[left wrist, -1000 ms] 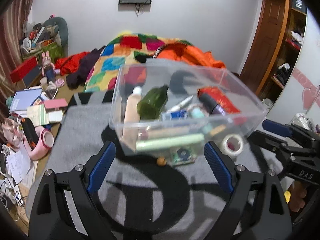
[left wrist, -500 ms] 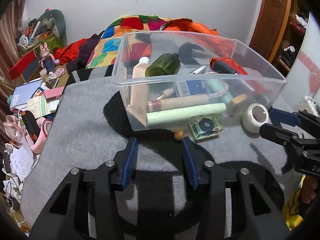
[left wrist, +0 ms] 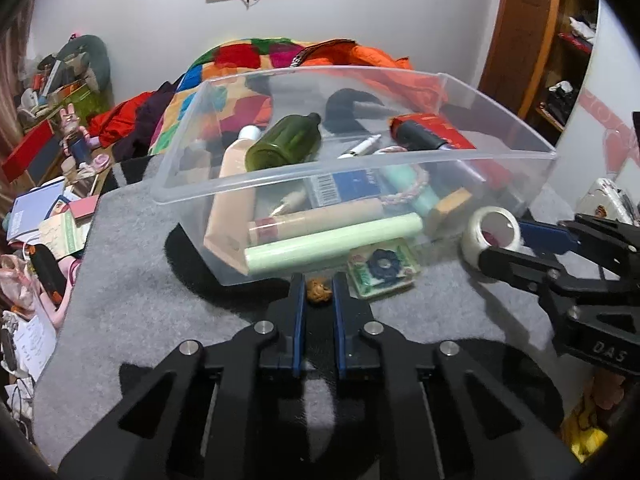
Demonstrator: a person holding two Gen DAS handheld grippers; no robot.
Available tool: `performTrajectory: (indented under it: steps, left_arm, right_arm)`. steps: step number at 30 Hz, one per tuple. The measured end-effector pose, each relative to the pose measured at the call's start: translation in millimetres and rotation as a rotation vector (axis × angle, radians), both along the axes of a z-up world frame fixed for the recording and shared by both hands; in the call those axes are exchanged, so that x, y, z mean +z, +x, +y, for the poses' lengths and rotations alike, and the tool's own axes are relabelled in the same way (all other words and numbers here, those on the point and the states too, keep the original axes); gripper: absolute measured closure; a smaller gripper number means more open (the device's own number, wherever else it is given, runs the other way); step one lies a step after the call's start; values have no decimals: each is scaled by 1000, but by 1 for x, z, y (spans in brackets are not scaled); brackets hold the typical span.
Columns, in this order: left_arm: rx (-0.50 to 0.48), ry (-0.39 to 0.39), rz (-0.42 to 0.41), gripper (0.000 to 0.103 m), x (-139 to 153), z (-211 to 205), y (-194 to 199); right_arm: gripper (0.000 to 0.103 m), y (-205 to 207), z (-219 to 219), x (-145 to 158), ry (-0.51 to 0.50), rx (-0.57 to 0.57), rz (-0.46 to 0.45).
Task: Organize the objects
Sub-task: 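Grasp small brown bead with left tool while right tool grasps white tape roll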
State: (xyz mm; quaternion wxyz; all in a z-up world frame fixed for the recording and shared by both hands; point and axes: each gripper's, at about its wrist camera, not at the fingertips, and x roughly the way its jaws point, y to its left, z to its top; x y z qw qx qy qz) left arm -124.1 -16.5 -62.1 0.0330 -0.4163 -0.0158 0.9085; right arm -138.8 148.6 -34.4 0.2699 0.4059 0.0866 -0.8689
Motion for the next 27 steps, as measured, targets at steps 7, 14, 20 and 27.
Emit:
performTrajectory:
  steps: [7,14,20,27]
  left_arm:
    - [11,43,14,91,3,-3,12]
    - [19,68,60,91,20,-1,26]
    - [16,71,111,91,42,8,29]
    - [-3,77,155,91,62,16,24]
  right_arm:
    - [67,-2,12,1,-55,-27,-21]
    - [67,3,24,11,-89,-49,-11]
    - [67,1,32,23,-123,-71,2]
    - [67,5,41,40,-139,-83,49]
